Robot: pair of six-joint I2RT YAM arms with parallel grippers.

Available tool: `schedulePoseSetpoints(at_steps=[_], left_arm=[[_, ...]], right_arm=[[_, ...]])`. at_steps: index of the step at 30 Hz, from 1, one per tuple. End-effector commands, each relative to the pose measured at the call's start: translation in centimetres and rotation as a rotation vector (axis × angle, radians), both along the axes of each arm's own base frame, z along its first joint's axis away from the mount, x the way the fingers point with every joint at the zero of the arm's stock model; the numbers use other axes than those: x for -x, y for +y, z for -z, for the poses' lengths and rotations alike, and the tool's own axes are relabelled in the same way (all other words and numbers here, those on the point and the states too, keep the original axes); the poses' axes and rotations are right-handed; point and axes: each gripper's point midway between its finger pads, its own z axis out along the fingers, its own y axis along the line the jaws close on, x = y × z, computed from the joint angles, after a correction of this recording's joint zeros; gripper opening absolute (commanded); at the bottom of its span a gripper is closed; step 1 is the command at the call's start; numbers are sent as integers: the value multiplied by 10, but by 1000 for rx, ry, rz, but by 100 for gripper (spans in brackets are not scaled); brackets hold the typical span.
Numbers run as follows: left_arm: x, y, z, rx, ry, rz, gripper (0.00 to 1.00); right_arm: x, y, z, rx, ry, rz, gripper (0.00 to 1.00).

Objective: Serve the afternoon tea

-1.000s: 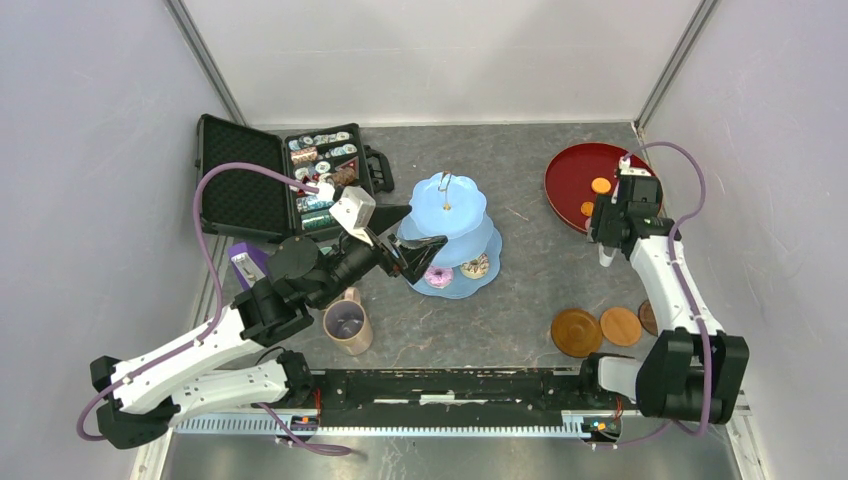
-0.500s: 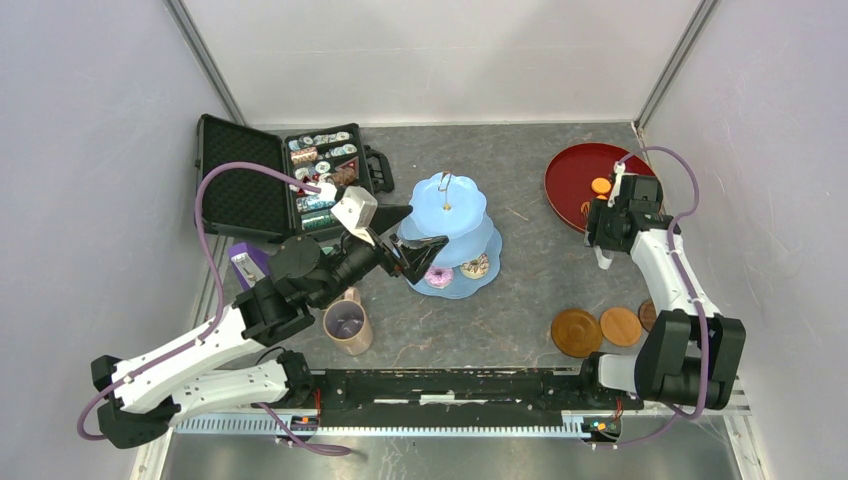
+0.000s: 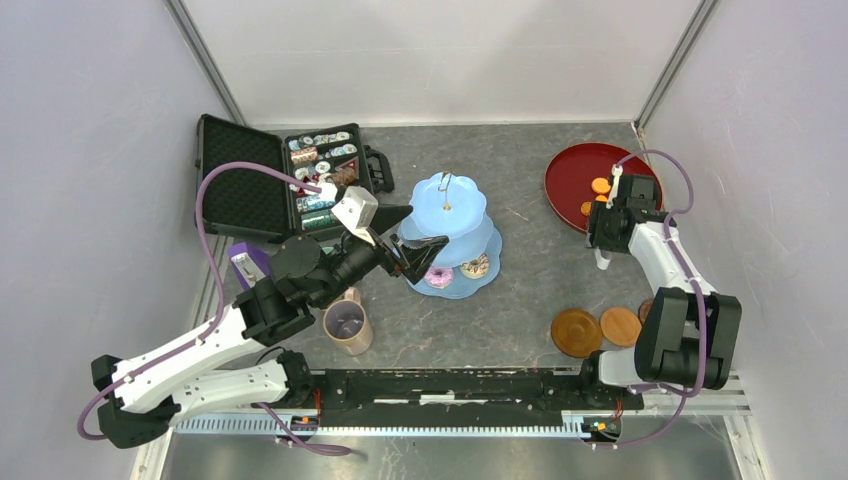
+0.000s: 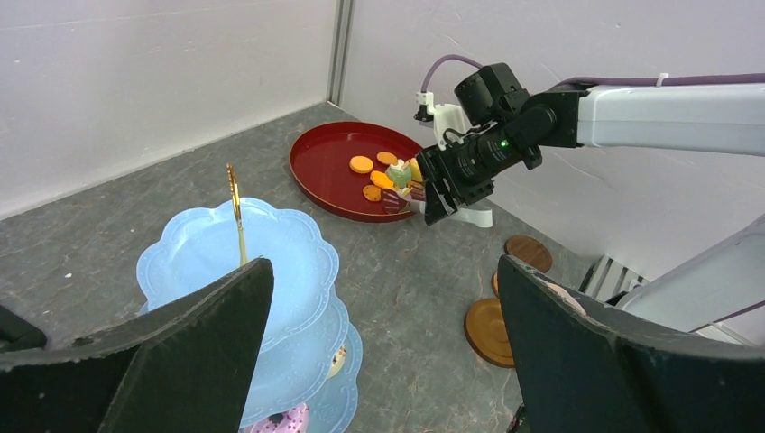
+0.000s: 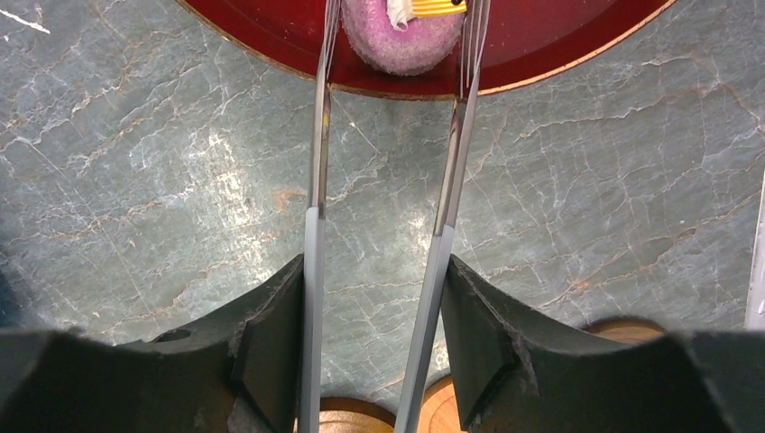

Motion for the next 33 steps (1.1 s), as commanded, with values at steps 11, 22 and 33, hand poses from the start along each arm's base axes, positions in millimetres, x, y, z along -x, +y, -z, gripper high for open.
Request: schedulePoseSetpoints(at_steps=[11,22,33], left_arm=[[0,-1,-10,8,-43,-4,100],[0,0,-11,10,-45,-6,100],[1,1,-13,16,-46,-1,100]], right_arm=[[-26,-8,-28,43,-133,-9,35],[-15,-1,-73,54,-303,-38,23],[14,122,-112,-312,-536,-469,22]])
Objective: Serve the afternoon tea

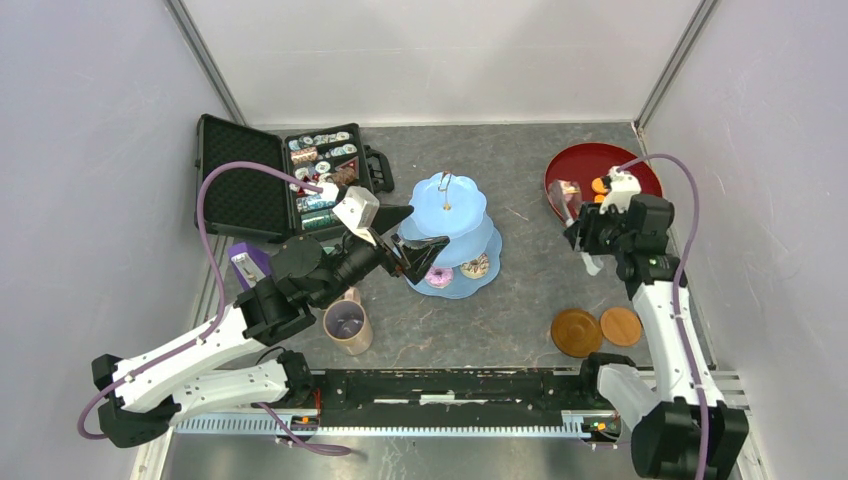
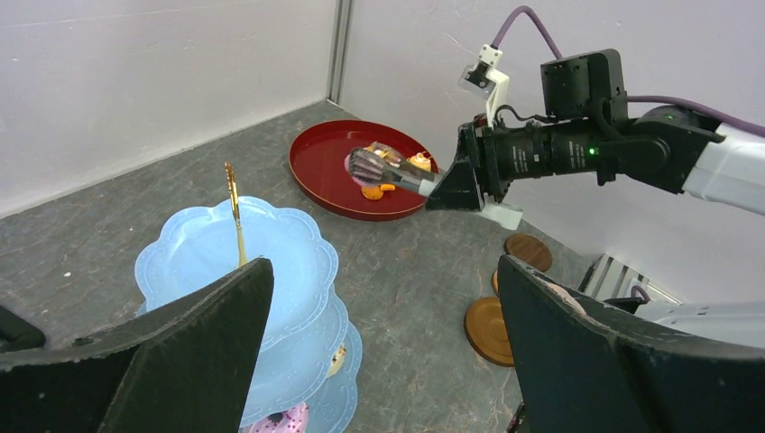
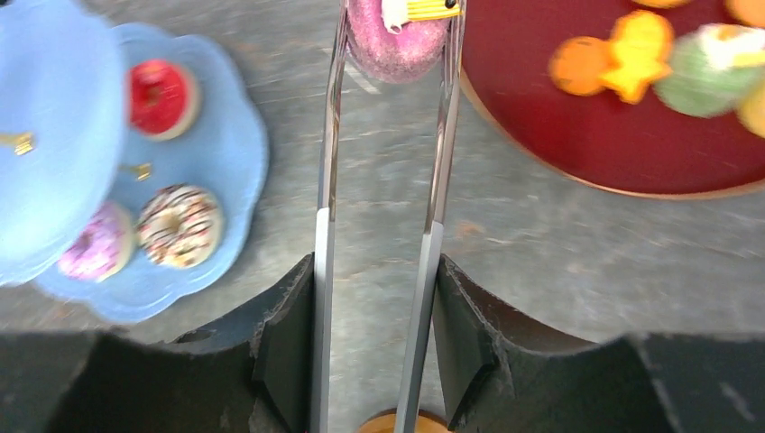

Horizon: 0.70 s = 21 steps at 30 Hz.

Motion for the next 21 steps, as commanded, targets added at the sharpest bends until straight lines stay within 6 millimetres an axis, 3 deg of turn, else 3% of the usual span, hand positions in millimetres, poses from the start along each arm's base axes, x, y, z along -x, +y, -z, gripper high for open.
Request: schedulePoseSetpoints(at_steps=[1,7,14,21], left_arm=[[1,3,-15,19,-48,-4,100],[1,3,-15,18,-49,-6,100],[1,3,-14,17,-48,-6,100],[1,4,-15,16,-51,-8,100]], right_arm=[[6,60,-27,-120,-110,-232,22],[21,118,-39,-210,-148,-378,22],[21,146,-42,-277,-149,-440,22],[17,171,-35,-295,-129,-498,29]])
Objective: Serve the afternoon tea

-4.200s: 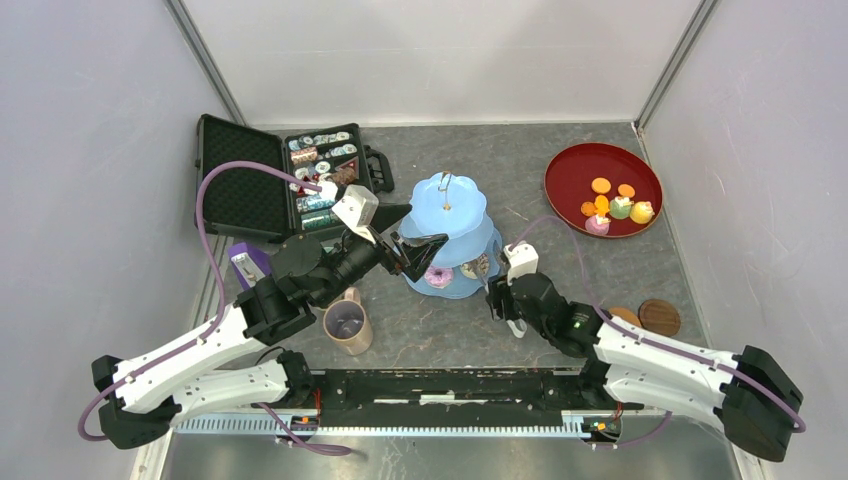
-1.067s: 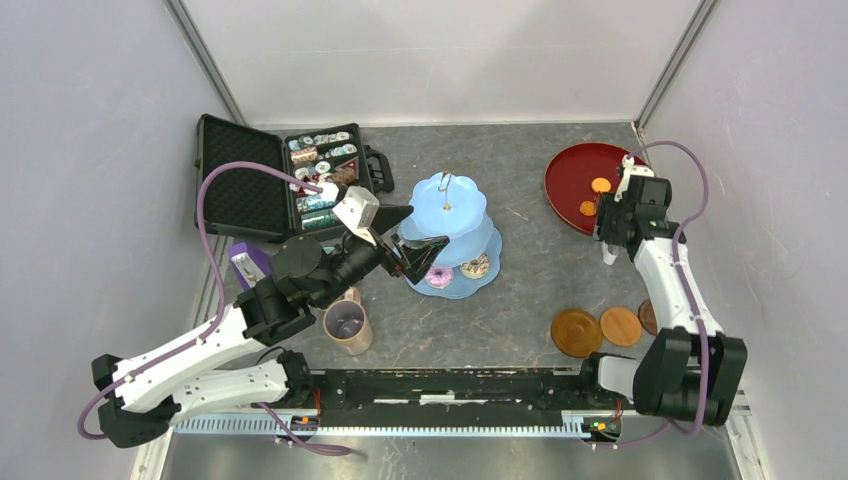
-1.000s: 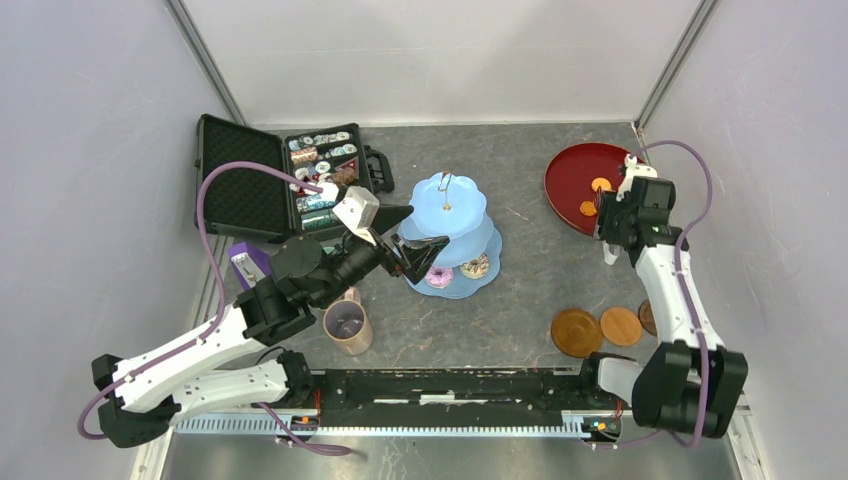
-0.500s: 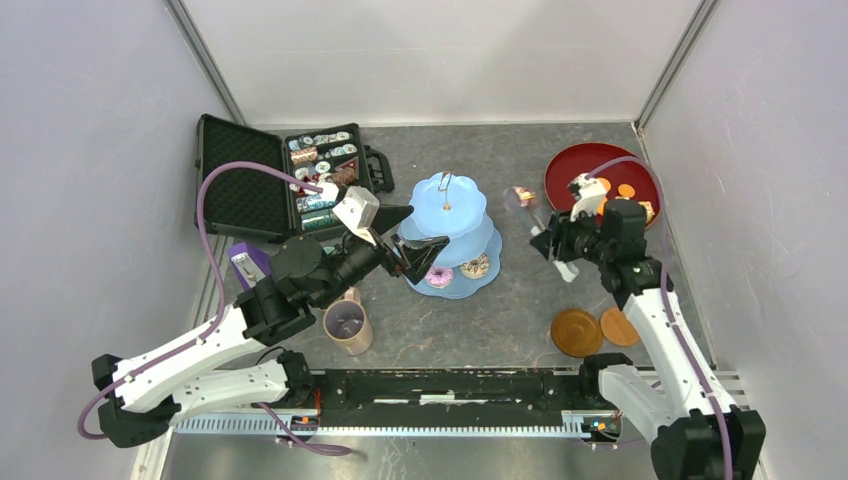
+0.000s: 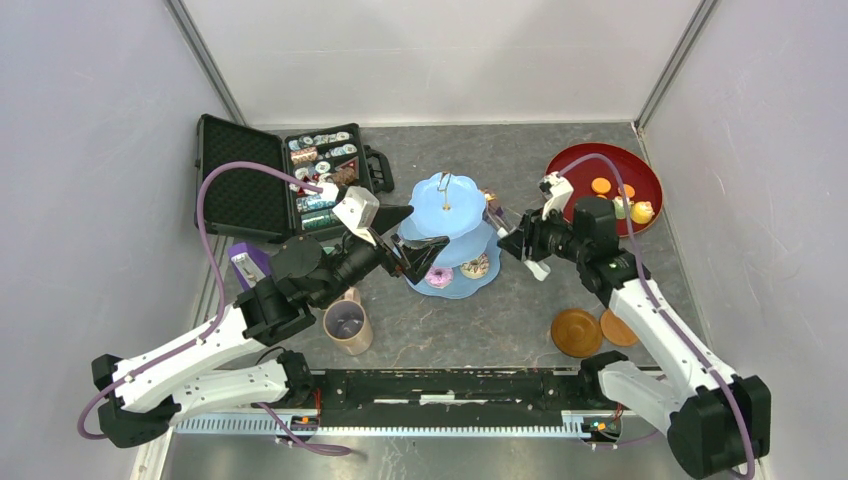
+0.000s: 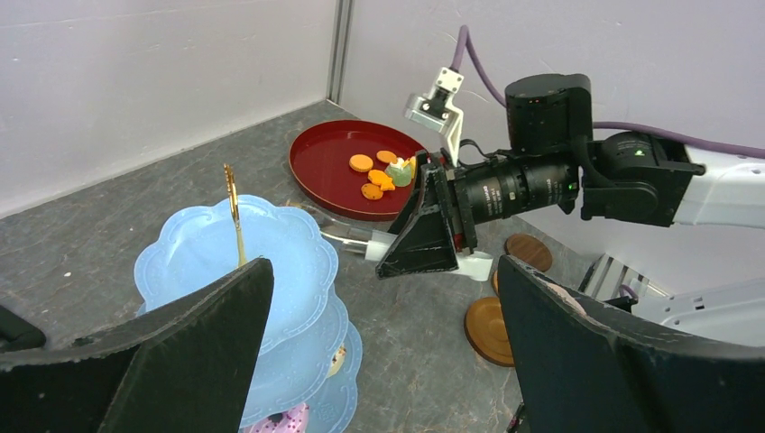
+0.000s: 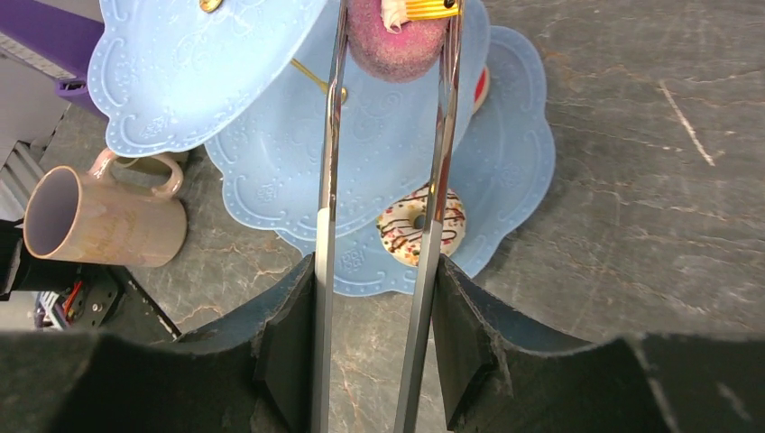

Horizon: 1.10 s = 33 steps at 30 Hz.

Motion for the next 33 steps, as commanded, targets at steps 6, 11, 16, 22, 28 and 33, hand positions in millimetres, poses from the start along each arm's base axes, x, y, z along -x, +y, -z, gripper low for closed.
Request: schedulePoseSetpoints(at_steps=[6,11,16,22,28,33], left_arm=[[0,3,-13,12,-50,-10,100],[-1,2,-12,7,-48,-15,100],[-1,2,-12,7,-48,-14,100],[-1,2,-12,8,-50,-13,100],[0,2,-12,8,-50,-11,100],[-1,2,-12,8,-49,-12,100]], right_arm=[[-15,32,-13,-45,-73,-59,40],[-20,40,-5,-13,-59,-60,45],[-26,43,1,11,-52,-45,52],[-27,45,1,18,-55,-41,58],[-28,47,-3,10,-67,-37,58],[-28,48,-4,2,-58,-31,50]])
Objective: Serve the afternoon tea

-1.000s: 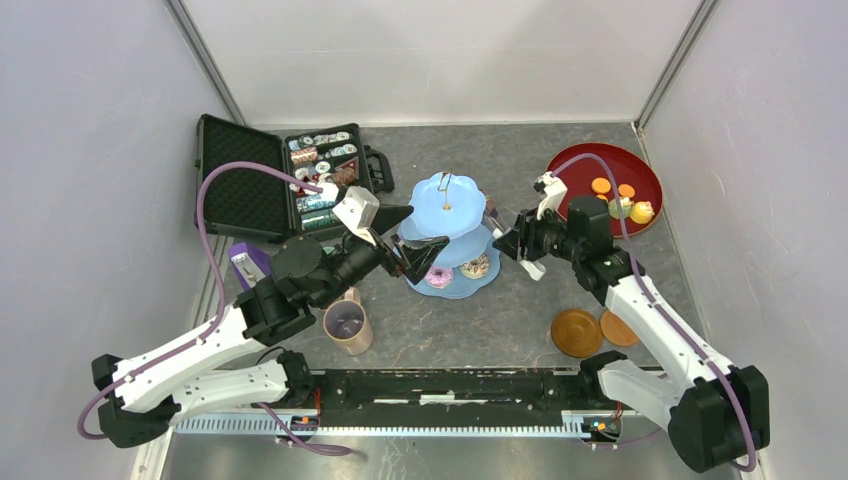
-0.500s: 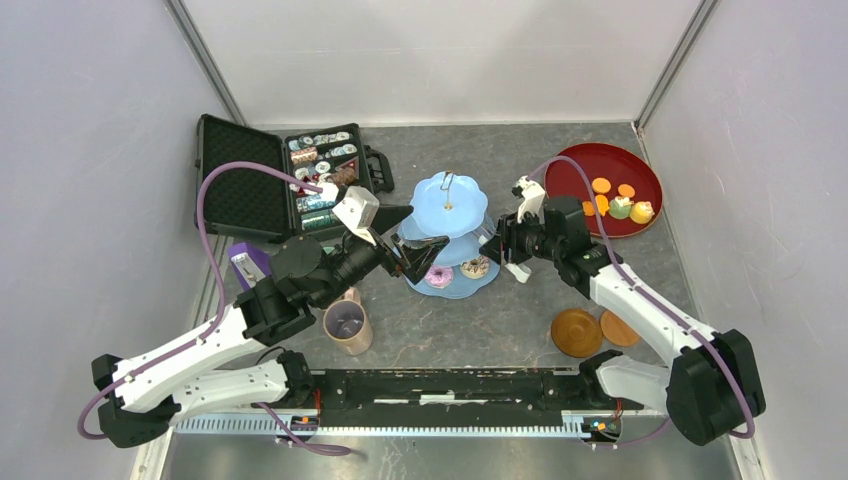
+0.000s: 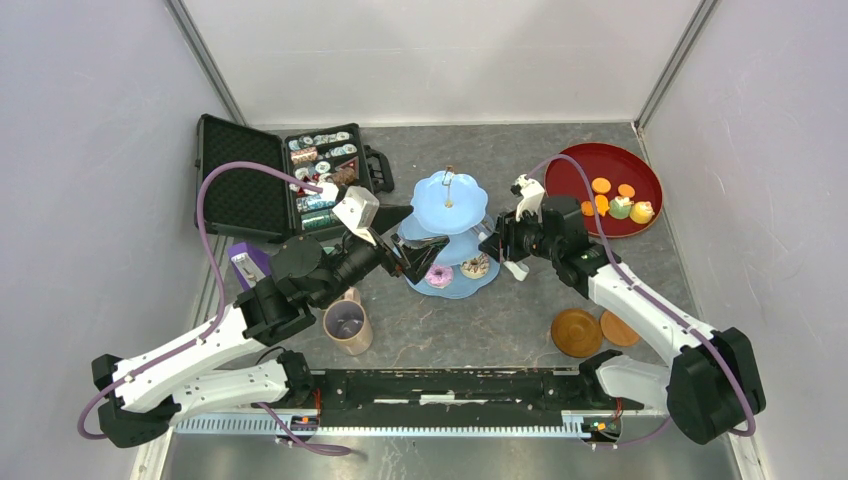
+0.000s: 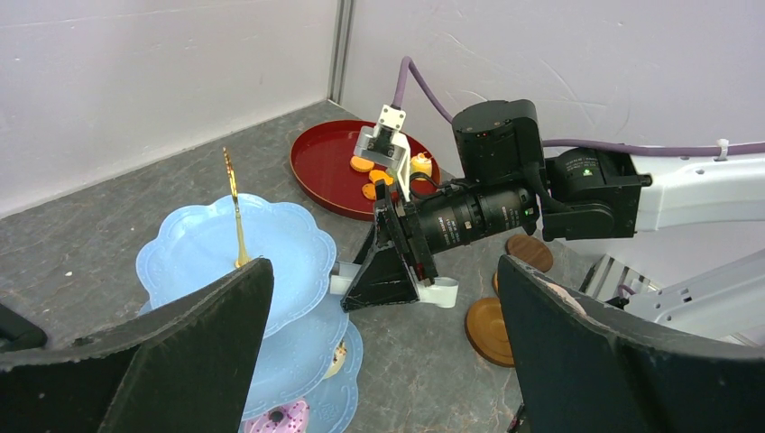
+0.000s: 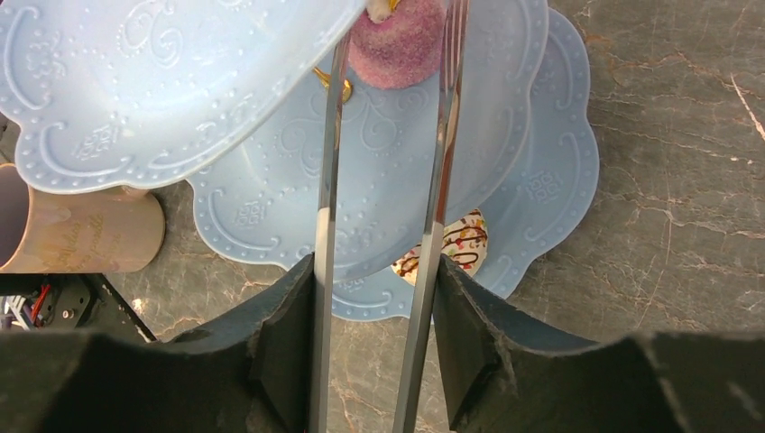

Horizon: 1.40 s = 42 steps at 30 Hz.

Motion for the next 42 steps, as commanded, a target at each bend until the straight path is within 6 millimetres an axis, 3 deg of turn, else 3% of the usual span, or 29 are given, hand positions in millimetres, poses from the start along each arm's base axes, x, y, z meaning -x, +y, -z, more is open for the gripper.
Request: schedulePoseSetpoints(at_steps=[1,11,25,30,39,42], left_arm=[[0,2,-13,9,-51,-7,100],[0,1,-12,7,-48,-8,100],[2,-10,-14,32,20,28,100],[3,-9,-24,40,82,24,100],[-1,7,-29,14,26,-33,100],[-4,14,-22,-2,8,-64,100]], right_arm=[[-18,12,-44,-71,-125,6,48],[-18,33,-44,-111,-110,-23,42],[-20,-16,-50,-24,-116,236,46],[-17,-54,-55,45,-133,375,49],[-16,-158,-48,262,-132,635,54],[-19,-190,-46,325,-106,712,55]])
